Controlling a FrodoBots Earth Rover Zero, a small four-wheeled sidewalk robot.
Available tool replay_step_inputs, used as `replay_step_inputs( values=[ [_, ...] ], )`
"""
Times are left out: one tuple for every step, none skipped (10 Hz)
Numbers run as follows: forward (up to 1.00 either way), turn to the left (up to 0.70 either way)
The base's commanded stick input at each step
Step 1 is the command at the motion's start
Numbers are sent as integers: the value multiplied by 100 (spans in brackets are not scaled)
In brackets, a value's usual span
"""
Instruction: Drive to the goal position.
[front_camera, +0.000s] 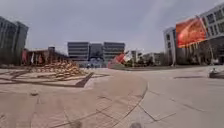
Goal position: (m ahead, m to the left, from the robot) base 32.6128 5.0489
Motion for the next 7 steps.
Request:
replay_step_inputs(
  values=[
    [100, 0],
    [100, 0],
    [100, 0],
    [100, 0],
    [100, 0],
    [100, 0],
    [100, 3]
  ],
)
